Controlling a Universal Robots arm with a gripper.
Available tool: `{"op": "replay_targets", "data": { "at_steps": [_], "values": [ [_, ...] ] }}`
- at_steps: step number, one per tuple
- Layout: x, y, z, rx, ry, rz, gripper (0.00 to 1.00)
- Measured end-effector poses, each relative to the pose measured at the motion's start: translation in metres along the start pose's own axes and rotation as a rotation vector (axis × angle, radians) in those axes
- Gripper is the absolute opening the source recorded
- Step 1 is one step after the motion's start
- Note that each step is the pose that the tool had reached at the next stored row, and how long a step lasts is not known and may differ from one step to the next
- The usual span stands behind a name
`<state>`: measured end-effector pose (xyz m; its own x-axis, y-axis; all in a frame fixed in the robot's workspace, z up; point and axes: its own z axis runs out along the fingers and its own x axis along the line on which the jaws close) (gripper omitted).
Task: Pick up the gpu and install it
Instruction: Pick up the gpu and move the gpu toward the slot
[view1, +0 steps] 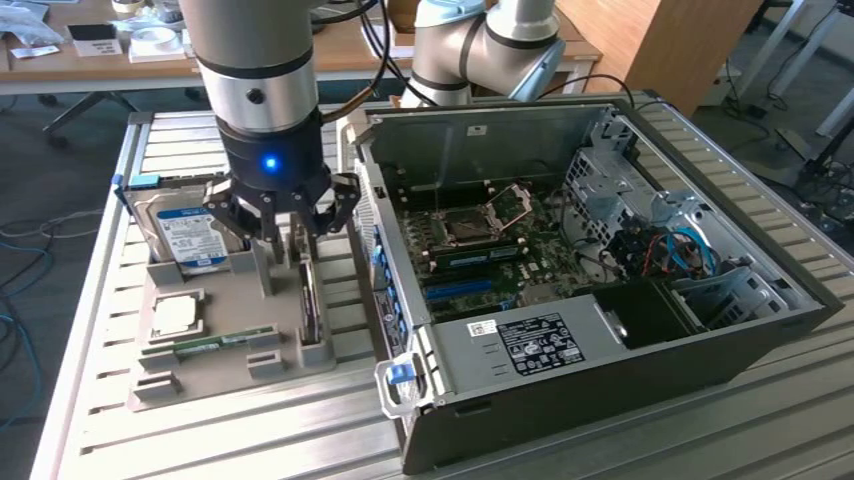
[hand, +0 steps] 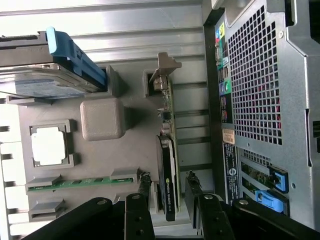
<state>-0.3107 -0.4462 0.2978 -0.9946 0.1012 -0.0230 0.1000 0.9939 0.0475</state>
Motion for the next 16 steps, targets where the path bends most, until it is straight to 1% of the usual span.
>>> {"op": "replay_targets", "data": {
  "at_steps": [4, 16],
  "values": [
    [0.000, -0.0001, 0.0031, -0.0002, -0.0002, 0.000, 0.42],
    [0.000, -0.0010, 0.0211, -0.0001, -0.0001, -0.001, 0.42]
  ]
}}
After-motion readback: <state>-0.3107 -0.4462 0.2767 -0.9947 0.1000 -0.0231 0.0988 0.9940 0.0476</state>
